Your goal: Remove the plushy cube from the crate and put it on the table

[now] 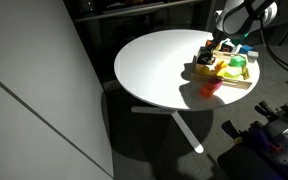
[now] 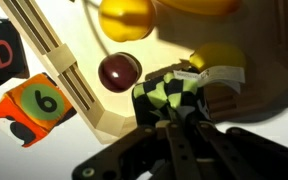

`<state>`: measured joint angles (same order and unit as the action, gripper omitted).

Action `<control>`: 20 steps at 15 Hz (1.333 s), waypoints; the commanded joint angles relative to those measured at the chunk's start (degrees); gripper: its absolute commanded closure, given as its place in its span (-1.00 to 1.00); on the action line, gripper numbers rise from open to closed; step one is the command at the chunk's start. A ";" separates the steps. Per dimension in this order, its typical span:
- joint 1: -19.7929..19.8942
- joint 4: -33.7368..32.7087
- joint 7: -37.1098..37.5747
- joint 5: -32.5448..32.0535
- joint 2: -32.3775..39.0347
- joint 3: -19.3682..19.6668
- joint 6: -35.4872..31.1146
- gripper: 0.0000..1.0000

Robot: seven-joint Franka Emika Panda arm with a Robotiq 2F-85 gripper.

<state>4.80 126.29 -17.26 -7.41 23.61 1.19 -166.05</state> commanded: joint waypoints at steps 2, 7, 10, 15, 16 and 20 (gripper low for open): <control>-0.12 3.55 1.97 0.27 -4.88 -1.11 -2.24 0.92; 1.27 5.59 -0.41 1.95 -6.83 -4.75 -4.40 0.92; 3.65 6.42 -3.32 5.34 -6.48 -9.85 -4.46 0.92; 8.07 8.51 -9.34 12.20 -6.71 -18.72 -3.82 0.92; 9.00 8.98 -10.57 13.42 -6.84 -20.41 -3.67 0.92; 13.99 10.82 -15.48 17.81 -7.03 -27.68 -2.62 0.92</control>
<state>14.61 134.97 -28.17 6.80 18.34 -21.48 -169.74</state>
